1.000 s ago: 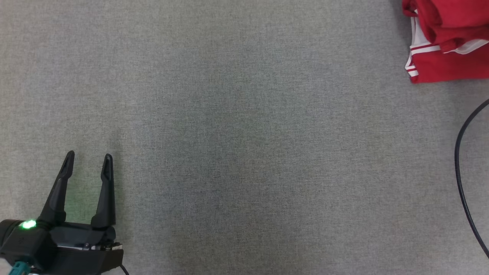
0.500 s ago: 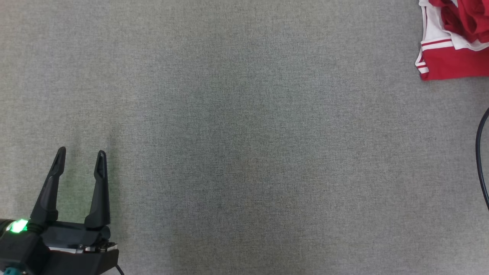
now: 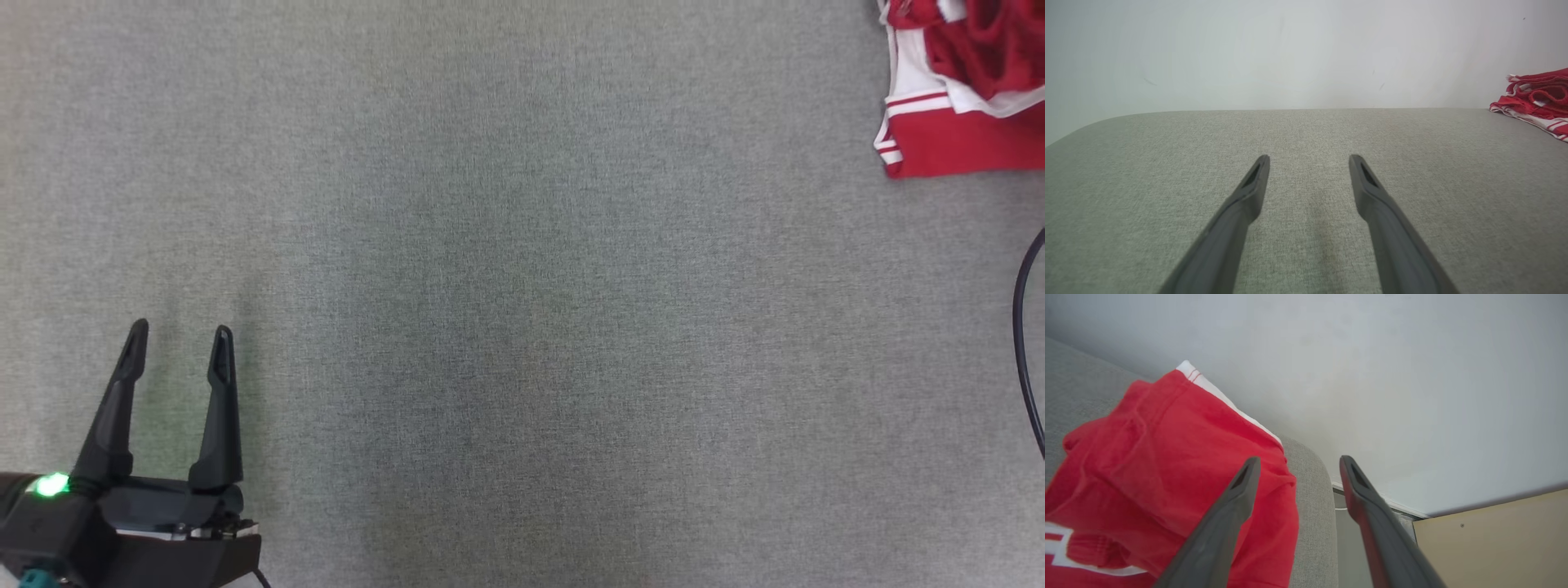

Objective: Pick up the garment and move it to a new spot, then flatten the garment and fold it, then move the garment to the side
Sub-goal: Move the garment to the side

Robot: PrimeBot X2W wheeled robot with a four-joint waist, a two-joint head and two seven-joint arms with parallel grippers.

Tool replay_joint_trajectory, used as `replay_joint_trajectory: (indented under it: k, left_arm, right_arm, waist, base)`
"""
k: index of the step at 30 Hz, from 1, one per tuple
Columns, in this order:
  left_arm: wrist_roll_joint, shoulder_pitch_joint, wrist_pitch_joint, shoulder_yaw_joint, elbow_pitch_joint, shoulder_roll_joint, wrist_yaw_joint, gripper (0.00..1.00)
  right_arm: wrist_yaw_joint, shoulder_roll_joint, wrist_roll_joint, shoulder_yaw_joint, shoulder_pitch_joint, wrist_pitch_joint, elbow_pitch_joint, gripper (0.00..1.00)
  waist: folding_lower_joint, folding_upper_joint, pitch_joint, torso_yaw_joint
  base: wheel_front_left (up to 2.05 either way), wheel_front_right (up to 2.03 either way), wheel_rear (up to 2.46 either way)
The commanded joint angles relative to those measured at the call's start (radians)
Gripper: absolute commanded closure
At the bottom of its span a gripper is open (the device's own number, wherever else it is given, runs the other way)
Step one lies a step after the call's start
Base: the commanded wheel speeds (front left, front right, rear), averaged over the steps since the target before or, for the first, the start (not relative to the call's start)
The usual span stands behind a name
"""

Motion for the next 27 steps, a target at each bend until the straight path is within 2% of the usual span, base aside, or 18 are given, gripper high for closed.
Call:
replay_joint_trajectory:
  k: [1,7,14,20,22,27]
  left_arm:
    - [-0.005,0.006,-0.005,-0.003,0.010,-0.002,0.005,0.00]
    - [-0.028,0.024,-0.012,-0.002,0.071,-0.028,0.013,0.00]
    - [-0.043,0.047,-0.014,0.005,0.119,-0.053,0.022,0.00]
    - [-0.037,0.079,-0.014,0.016,0.140,-0.066,0.024,0.00]
    - [-0.035,0.087,-0.014,0.017,0.142,-0.068,0.024,0.00]
    - [-0.037,0.112,-0.014,0.024,0.158,-0.077,0.024,0.00]
  right_arm:
    - [-0.001,0.009,0.012,-0.007,-0.009,-0.023,0.003,0.00]
    - [-0.001,0.098,0.133,-0.144,0.055,-0.185,0.049,0.00]
    - [-0.001,0.174,0.204,-0.283,0.167,-0.234,-0.009,0.00]
    - [-0.001,0.224,0.150,-0.466,0.320,-0.233,-0.143,0.00]
    - [-0.001,0.234,0.132,-0.497,0.351,-0.233,-0.163,0.00]
    - [-0.001,0.313,0.029,-0.640,0.515,-0.234,-0.258,0.00]
  waist:
    - [0.0001,0.0000,-0.015,0.001]
    - [0.0001,0.0000,-0.096,0.010]
    - [0.0001,0.0000,-0.190,0.022]
    - [0.0001,0.0000,-0.252,0.019]
    - [0.0001,0.0000,-0.262,0.018]
    - [0.0001,0.0000,-0.314,0.018]
  base:
    - [0.00,0.00,0.00]
    - [0.00,0.00,0.00]
    - [0.00,0.00,0.00]
    - [0.00,0.00,0.00]
    - [0.00,0.00,0.00]
    - [0.00,0.00,0.00]
